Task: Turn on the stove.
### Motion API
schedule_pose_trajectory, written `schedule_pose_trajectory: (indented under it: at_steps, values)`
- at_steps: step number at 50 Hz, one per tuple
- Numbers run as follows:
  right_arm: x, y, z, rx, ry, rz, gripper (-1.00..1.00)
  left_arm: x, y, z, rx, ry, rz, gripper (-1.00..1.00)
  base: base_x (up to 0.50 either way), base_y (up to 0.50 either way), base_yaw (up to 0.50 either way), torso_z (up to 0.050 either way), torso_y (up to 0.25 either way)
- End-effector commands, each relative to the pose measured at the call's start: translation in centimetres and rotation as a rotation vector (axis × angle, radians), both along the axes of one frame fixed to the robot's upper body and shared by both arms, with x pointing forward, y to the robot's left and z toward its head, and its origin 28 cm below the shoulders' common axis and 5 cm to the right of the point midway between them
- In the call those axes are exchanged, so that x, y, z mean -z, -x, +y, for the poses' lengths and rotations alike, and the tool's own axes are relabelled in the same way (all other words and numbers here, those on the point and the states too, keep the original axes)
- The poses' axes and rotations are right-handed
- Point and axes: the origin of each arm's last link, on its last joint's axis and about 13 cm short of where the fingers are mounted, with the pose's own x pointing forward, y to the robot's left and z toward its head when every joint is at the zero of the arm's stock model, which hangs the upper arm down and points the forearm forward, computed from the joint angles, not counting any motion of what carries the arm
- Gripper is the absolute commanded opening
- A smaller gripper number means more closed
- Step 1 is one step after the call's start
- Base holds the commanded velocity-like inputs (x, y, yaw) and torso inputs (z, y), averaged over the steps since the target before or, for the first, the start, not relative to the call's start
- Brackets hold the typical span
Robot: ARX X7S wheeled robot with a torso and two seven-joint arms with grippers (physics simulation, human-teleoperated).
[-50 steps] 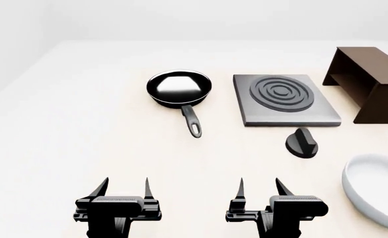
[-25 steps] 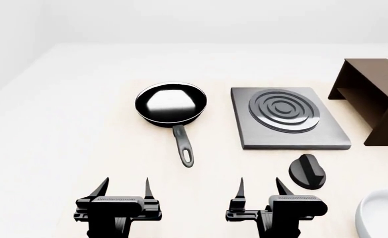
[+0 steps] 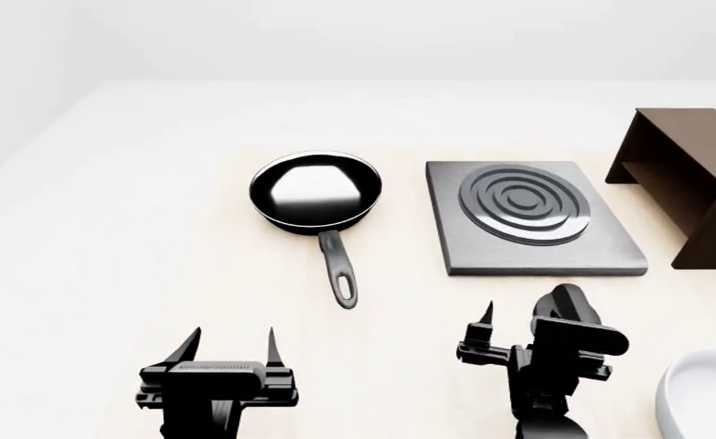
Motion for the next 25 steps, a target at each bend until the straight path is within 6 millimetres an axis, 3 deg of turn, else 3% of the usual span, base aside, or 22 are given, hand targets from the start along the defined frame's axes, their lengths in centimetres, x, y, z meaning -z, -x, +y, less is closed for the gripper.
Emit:
schedule_pose_trajectory:
  at_steps: [1,25]
  values:
    - [0.94,-1.43,-1.79,0.085,-0.023,0.048,1.00,0.00,-0.04,0.02,0.000,0.001,0.001,1.00,0.00,0.00,0.00,0.000,0.000]
    - [1.25,-1.52,-2.40,0.111,-0.023,0.057,1.00,0.00,-0.01,0.03,0.000,0.001,0.001,1.00,0.00,0.00,0.00,0.000,0.000]
